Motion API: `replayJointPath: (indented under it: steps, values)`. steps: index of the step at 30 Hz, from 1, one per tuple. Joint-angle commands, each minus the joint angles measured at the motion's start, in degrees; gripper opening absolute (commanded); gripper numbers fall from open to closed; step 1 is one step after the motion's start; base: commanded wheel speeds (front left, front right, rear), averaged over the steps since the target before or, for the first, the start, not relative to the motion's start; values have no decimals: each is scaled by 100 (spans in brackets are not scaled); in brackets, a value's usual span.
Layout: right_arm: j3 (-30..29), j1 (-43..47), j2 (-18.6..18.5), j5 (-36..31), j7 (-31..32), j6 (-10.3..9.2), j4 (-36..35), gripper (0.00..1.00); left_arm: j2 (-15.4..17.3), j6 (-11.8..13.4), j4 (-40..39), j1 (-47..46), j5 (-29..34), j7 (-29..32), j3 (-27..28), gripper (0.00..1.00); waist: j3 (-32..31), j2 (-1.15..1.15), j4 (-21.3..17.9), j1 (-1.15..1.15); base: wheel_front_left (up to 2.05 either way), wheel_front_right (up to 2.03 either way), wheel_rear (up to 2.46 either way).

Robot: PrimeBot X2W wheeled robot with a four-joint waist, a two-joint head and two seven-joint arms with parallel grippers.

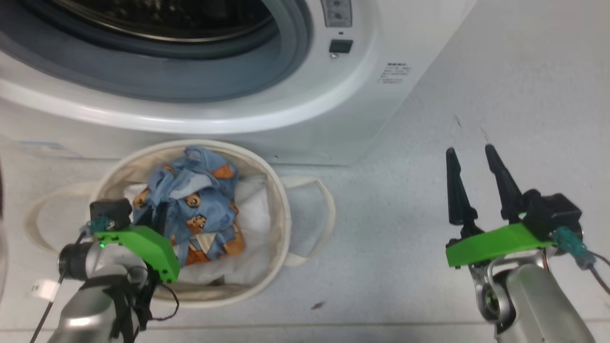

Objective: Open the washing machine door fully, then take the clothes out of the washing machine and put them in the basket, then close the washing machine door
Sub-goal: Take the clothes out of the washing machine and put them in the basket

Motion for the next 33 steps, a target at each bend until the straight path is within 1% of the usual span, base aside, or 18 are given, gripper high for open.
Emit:
replayJointPath:
  steps: [1, 4, 7, 10, 13, 18, 20, 21, 22, 23, 29, 33]
  values:
    - [84, -49, -36, -5, -70, 42, -194, 100, 114, -16, 18, -106, -16, -89, 149, 0, 221, 0, -158, 0, 0, 0, 0]
    - [50, -108, -42, -8, -70, 42, -255, 100, 20, -62, 557, -325, -59, -94, 146, 0, 433, 0, -285, 0, 0, 0, 0]
    - [-31, -152, -61, -31, -70, 42, -314, 100, -15, -89, 856, -482, -89, -71, 131, 0, 631, 0, -416, 0, 0, 0, 0]
    - [-88, -180, -53, -45, -70, 42, -367, 100, 5, -98, 994, -576, -131, -51, 146, 0, 788, 0, -520, 0, 0, 0, 0]
    - [-109, -202, -36, -54, -70, 42, -410, 100, 30, -48, 1067, -629, -160, -8, 159, 0, 919, 0, -581, 0, 0, 0, 0]
    - [-182, -209, -18, -74, -70, 42, -473, 100, 56, 9, 1114, -681, -172, 55, 142, 0, 1021, 0, -596, 0, 0, 0, 0]
    - [-212, -203, -16, -84, -70, 42, -483, 100, 34, -5, 1122, -673, -186, 81, 129, 0, 1020, 0, -577, 0, 0, 0, 0]
    - [-217, -200, -16, -92, -70, 42, -480, 100, 14, -23, 1125, -661, -202, 112, 122, 6, 1003, 0, -562, 0, 0, 0, 0]
    - [-212, -199, -14, -94, -70, 42, -475, 100, 12, -32, 1127, -663, -216, 97, 128, 73, 984, 0, -547, 0, 0, 0, 0]
    - [-202, -200, -13, -92, -70, 42, -466, 100, 7, -33, 1128, -656, -233, 70, 142, 100, 953, 0, -534, 0, 0, 0, 0]
    - [-115, -179, -22, -103, -70, 42, -355, 100, -32, -104, 1134, -591, -151, 83, -45, 100, 646, 0, -430, 0, 0, 0, 0]
    - [-41, -138, -18, -93, -70, 42, -257, 100, 0, -133, 1033, -591, -127, -62, -85, 100, 326, 0, -316, 0, 0, 0, 0]
